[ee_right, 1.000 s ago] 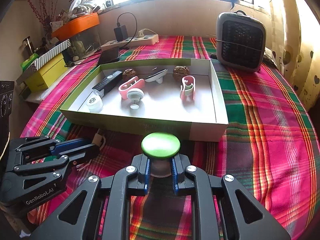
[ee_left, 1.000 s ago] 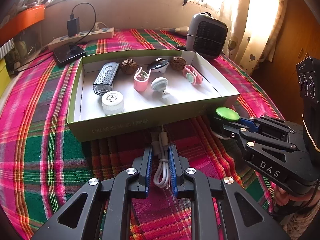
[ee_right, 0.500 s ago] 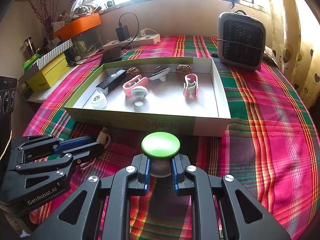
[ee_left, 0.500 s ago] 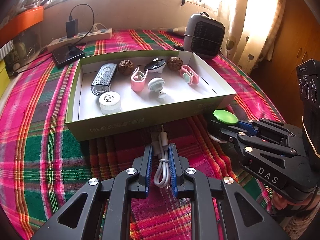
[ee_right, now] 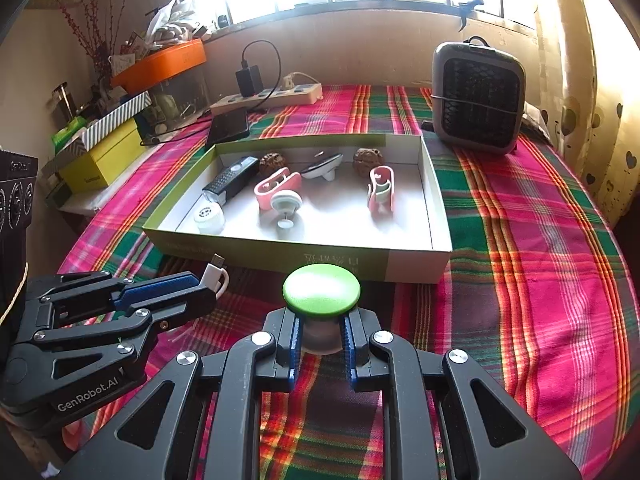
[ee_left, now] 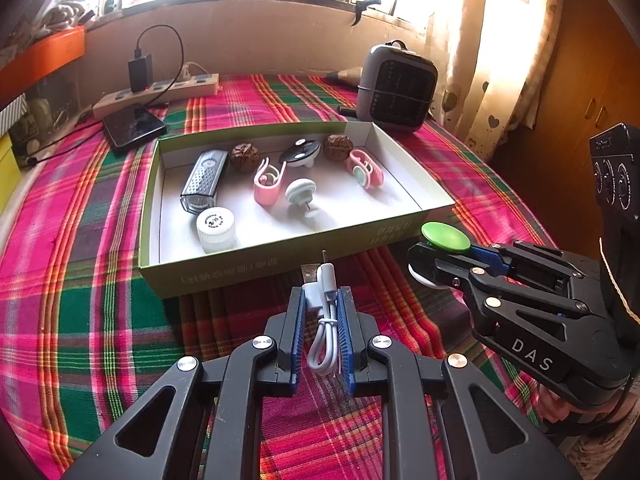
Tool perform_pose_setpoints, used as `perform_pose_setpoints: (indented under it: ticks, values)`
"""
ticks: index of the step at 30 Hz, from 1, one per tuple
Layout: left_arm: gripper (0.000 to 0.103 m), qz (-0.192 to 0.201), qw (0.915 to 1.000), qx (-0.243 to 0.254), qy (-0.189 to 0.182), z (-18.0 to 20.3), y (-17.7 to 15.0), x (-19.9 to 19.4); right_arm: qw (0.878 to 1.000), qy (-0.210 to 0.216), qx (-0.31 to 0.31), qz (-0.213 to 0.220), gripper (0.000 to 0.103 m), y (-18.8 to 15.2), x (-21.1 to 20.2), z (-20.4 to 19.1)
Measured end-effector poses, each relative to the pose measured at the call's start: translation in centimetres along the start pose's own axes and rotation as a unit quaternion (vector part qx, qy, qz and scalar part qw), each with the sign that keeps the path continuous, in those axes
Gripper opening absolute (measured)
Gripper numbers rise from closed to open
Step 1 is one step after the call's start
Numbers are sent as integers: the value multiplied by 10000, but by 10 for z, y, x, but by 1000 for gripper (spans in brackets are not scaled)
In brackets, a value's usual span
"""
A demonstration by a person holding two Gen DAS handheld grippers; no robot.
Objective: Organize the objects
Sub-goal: 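Carry the cable and green mushroom over the box with both tools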
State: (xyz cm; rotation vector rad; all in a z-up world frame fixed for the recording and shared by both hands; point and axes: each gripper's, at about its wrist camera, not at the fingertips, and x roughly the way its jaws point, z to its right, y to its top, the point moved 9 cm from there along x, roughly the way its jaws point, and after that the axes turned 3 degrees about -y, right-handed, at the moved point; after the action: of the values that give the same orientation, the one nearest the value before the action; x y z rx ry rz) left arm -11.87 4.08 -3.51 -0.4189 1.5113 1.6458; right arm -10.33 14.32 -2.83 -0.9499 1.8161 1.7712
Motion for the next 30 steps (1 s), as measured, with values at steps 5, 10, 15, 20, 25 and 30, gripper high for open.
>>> perform_pose_setpoints:
  ticks: [5,10,15,20,25,30]
  values:
    - [14,81,10000,31,-22,3,8,-7,10000,12,9,92,18,7,-6,-1]
    - [14,145,9999,19,-42,3,16,-11,9998,20,33,187,18,15,-11,1]
    - [14,160,9999,19,-62,3,22,-11,9997,17,55,239,18,23,-13,2]
    - [14,201,9998,4,-68,0,31,-11,9996,14,60,280,18,31,-12,5]
    - [14,209,9997,-58,-63,-6,42,-6,9995,34,92,290,18,40,-7,8]
    - [14,202,9998,-89,-25,-13,50,1,9995,56,114,294,18,49,2,13]
